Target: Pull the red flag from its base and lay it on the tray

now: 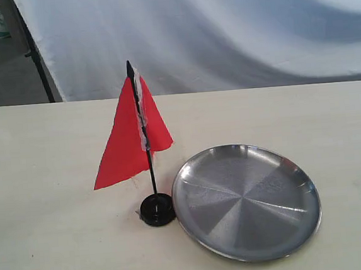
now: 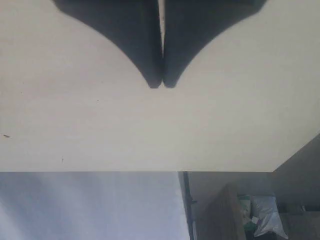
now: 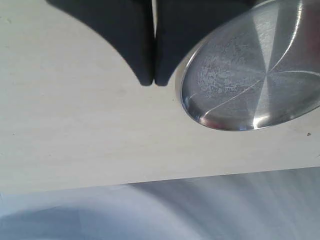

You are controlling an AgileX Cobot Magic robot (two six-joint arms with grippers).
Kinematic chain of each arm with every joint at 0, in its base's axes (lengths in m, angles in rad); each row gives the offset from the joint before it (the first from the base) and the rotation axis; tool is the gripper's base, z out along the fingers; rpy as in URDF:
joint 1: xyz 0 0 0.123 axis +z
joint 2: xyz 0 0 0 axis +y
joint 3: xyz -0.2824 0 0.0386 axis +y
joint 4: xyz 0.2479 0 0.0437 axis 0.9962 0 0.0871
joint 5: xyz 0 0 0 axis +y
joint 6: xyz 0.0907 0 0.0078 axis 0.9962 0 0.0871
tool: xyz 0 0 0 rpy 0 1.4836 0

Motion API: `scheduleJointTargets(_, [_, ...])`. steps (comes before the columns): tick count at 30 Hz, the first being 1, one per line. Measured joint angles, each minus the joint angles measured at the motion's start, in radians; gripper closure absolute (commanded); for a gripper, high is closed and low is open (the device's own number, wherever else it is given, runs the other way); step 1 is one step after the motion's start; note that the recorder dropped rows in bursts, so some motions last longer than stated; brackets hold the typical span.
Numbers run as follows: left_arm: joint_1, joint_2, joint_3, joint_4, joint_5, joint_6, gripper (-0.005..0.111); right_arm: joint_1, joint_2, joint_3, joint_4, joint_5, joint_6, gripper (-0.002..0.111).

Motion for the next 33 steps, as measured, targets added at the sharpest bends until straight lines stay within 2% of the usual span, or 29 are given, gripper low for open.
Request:
scheduleJointTargets(6, [0.0, 0.0, 0.0, 0.0, -0.008, 0.0, 0.107, 0.0, 0.0, 0.0, 0.0, 0.0, 0.0, 0.109])
scheduleJointTargets(8, [0.0, 0.0, 0.0, -0.079, -0.069, -0.008, 0.107, 0.0, 0.0, 0.0, 0.0, 0.0, 0.0, 0.109])
scheduleJointTargets(10, [0.0, 0.0, 0.0, -0.209, -0.197, -0.04, 0.107, 0.0, 0.0, 0.0, 0.0, 0.0, 0.0, 0.109])
scheduleJointTargets(11, [0.0, 0.0, 0.0, -0.245, -0.32, -0.049, 0.107, 0.0, 0.0, 0.0, 0.0, 0.0, 0.0, 0.109])
scheduleJointTargets(15, [0.0, -0.002, 0.0, -0.252, -0.67, -0.047, 0.107, 0.0, 0.0, 0.0, 0.0, 0.0, 0.0, 0.109])
scheduleJointTargets(18, [0.0, -0.002, 0.0, -0.252, -0.818, -0.047, 0.107, 0.0, 0.0, 0.0, 0.0, 0.0, 0.0, 0.109])
scheduleJointTargets(22, [0.0, -0.002, 0.0, -0.251, -0.881, -0.068, 0.107, 0.0, 0.0, 0.0, 0.0, 0.0, 0.0, 0.109])
scheduleJointTargets(25, [0.0, -0.002, 0.0, -0.251, -0.896, -0.239, 0.107, 0.0, 0.0, 0.0, 0.0, 0.0, 0.0, 0.109])
scheduleJointTargets(28, [0.0, -0.002, 0.0, -0.251, -0.864, -0.476, 0.107, 0.0, 0.0, 0.0, 0.0, 0.0, 0.0, 0.109])
scheduleJointTargets(33, [0.0, -0.002, 0.0, -0.147, -0.748, -0.605, 0.107, 0.0, 0.0, 0.0, 0.0, 0.0, 0.0, 0.109])
